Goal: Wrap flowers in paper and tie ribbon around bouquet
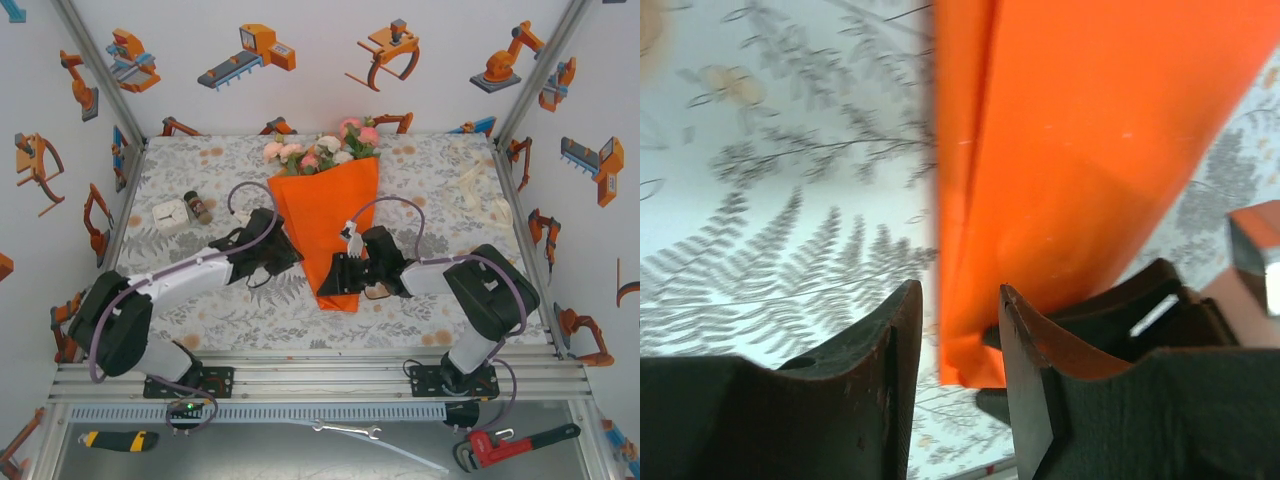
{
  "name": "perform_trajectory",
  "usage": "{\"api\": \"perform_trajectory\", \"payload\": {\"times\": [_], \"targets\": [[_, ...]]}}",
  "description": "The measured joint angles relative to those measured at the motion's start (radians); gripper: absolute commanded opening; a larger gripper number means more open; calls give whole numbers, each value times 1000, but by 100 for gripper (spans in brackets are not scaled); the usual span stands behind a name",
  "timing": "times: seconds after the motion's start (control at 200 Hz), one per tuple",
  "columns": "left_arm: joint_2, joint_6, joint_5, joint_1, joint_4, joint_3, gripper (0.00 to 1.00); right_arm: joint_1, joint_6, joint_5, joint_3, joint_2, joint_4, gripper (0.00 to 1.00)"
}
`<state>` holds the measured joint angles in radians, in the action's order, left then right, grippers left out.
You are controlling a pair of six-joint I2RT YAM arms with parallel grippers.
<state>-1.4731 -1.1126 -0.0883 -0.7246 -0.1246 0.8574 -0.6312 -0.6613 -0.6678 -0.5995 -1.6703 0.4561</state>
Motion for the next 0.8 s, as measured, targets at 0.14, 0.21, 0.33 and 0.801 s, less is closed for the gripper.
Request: {"api": "perform_trajectory", "payload": {"times": [0.14,0.21,0.33,0.801], "targets": [[-172,0,50,0,97,106,34,-1,0,2,0,5,1,49],[-252,0,71,0,124,128,32,-1,0,8,4,18,-2,49],[-335,1,92,0,131,130,29,0,-4,23,22,78,-10,49],[-288,3,56,-12,112,82,28,295,-44,117,-153,9,-61,48]]}}
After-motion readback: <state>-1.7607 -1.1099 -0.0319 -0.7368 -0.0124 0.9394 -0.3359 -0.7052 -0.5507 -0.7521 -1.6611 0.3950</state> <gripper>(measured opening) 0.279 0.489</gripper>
